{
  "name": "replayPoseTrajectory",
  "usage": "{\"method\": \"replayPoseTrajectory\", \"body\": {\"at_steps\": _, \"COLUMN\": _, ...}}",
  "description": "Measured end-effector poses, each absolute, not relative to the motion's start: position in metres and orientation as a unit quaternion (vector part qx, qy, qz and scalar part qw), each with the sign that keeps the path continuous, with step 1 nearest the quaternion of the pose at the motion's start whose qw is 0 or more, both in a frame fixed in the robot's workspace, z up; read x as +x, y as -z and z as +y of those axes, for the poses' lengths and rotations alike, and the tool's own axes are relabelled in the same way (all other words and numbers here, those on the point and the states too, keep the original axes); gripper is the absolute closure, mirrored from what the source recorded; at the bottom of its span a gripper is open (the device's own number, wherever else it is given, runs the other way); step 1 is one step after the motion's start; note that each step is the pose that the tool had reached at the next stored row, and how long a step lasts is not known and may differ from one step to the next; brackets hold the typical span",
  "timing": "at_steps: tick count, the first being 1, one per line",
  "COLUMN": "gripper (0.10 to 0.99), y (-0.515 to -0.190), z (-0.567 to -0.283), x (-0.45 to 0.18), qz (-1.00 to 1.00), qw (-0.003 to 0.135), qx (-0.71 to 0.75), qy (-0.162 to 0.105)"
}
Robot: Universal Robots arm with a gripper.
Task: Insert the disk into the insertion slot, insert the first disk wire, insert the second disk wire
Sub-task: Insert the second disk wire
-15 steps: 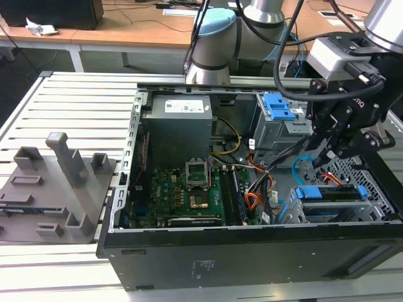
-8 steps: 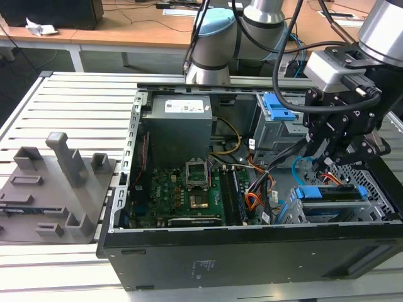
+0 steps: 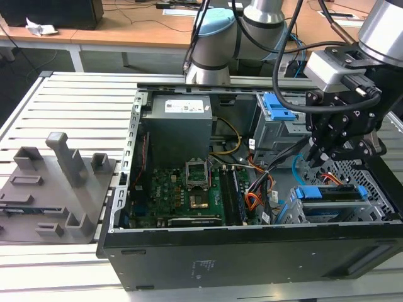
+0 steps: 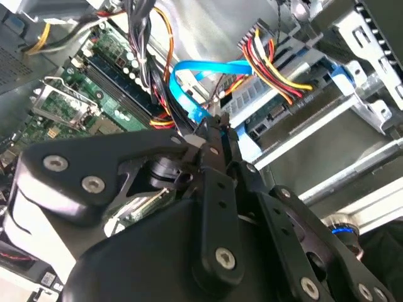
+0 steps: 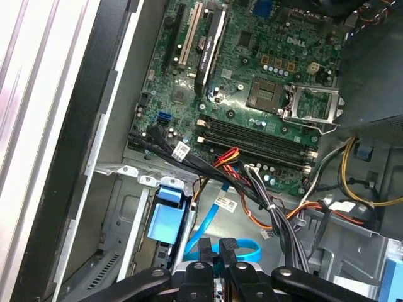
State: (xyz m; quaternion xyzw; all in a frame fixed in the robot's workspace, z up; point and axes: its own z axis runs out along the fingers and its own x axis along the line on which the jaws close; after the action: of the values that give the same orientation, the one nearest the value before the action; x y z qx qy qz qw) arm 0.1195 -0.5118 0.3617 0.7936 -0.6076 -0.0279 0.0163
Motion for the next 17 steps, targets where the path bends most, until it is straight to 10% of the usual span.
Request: {"method": "replayPoseTrajectory", "body": {"at_steps": 17, "gripper": 0.922, "y": -0.346, "z": -0.539, "x": 0.137, "qz": -0.671, "qw": 0.015, "qx": 0.741, "qy": 0.029}}
